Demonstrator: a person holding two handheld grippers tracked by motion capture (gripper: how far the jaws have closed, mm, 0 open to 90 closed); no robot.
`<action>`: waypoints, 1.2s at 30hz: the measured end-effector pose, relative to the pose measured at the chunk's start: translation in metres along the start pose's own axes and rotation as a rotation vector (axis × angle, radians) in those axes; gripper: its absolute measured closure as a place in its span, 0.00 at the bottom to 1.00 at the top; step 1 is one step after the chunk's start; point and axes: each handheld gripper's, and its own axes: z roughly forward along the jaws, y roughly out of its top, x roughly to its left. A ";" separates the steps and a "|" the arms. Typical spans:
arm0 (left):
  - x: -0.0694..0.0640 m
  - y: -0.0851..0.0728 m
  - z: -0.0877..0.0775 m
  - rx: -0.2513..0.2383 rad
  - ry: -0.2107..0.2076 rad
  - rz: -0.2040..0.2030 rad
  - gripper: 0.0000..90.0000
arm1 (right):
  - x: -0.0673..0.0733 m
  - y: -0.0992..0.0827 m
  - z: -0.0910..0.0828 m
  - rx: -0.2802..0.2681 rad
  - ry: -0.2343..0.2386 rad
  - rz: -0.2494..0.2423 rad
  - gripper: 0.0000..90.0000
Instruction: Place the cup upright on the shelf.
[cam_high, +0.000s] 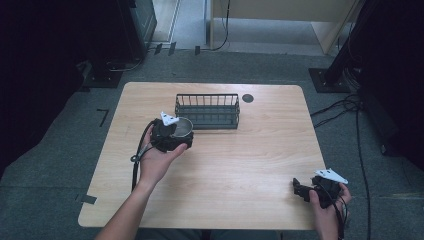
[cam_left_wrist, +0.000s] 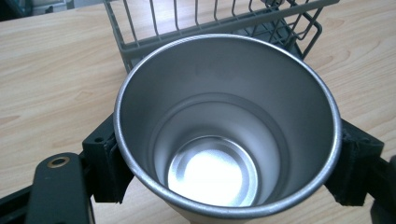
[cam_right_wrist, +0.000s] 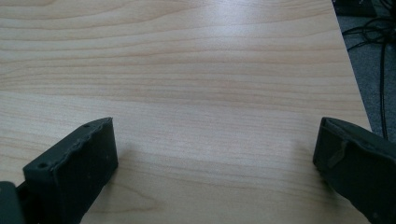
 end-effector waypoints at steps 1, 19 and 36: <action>0.000 0.002 0.001 -0.002 0.000 0.002 0.21 | 0.000 0.000 0.000 0.000 0.000 0.000 0.00; -0.002 0.031 0.009 -0.014 -0.017 0.006 0.21 | 0.000 0.000 0.000 0.000 0.000 0.000 0.00; 0.002 0.069 0.022 -0.027 -0.013 0.021 0.21 | 0.000 0.000 0.000 0.000 0.000 0.000 0.00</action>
